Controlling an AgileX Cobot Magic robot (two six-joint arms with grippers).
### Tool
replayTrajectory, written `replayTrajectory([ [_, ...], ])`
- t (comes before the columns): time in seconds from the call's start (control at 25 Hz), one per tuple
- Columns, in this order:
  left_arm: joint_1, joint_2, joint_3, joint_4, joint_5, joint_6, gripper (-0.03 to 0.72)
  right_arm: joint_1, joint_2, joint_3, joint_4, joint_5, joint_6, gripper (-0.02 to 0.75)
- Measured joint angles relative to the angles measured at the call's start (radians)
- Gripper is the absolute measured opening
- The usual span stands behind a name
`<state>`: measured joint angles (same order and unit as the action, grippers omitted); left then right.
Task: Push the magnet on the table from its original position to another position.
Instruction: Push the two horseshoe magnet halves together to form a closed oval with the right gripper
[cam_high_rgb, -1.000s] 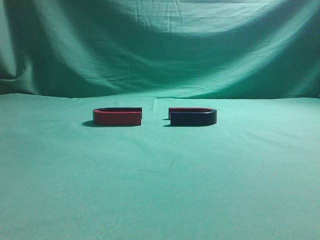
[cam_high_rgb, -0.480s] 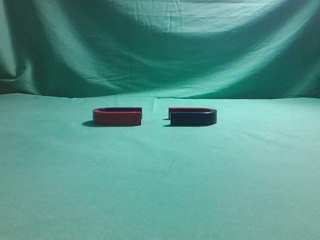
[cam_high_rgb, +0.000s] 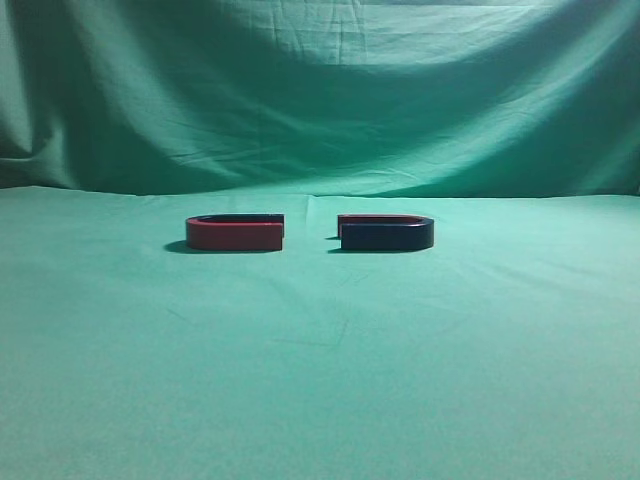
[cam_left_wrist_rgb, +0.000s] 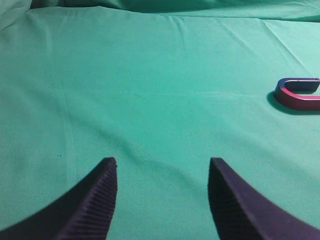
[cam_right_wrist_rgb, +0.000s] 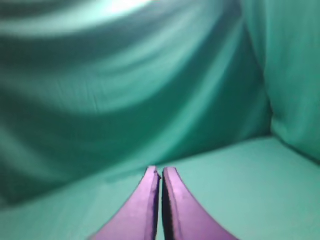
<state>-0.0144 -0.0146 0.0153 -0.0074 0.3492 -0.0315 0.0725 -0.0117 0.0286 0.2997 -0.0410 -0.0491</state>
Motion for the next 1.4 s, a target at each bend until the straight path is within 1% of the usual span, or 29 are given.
replayTrajectory([
  [0.08,0.0,0.0,0.0,0.0,0.0,0.0,0.372,0.0,0.0,0.0,0.015,-0.078,0.03,0.0],
  [0.12,0.0,0.0,0.0,0.0,0.0,0.0,0.372,0.0,0.0,0.0,0.015,-0.089,0.036,0.0],
  [0.2,0.0,0.0,0.0,0.0,0.0,0.0,0.372,0.0,0.0,-0.045,-0.003,-0.057,0.035,0.0],
  [0.32,0.0,0.0,0.0,0.0,0.0,0.0,0.372,0.0,0.03,-0.173,-0.052,0.003,0.005,0.0],
  [0.44,0.0,0.0,0.0,0.0,0.0,0.0,0.372,0.0,0.155,-0.299,-0.072,0.124,-0.005,0.0],
  [0.72,0.0,0.0,0.0,0.0,0.0,0.0,0.372,0.0,0.584,-0.566,-0.072,0.601,-0.048,0.0],
  [0.84,0.0,0.0,0.0,0.0,0.0,0.0,0.372,0.0,0.765,-0.664,-0.067,0.737,-0.06,0.0],
  [0.96,0.0,0.0,0.0,0.0,0.0,0.0,0.372,0.0,0.889,-0.723,0.006,0.796,-0.061,0.0],
  [1.08,0.0,0.0,0.0,0.0,0.0,0.0,0.372,0.002,0.986,-0.779,0.059,0.813,-0.154,0.0],
  [1.16,0.0,0.0,0.0,0.0,0.0,0.0,0.372,0.006,1.054,-0.83,0.069,0.851,-0.191,0.0],
  [1.28,0.0,0.0,0.0,0.0,0.0,0.0,0.372,0.018,1.181,-0.925,0.077,0.933,-0.191,0.0],
  [1.4,0.0,0.0,0.0,0.0,0.0,0.0,0.372,0.069,1.316,-1.005,0.068,0.966,-0.191,0.0],
])
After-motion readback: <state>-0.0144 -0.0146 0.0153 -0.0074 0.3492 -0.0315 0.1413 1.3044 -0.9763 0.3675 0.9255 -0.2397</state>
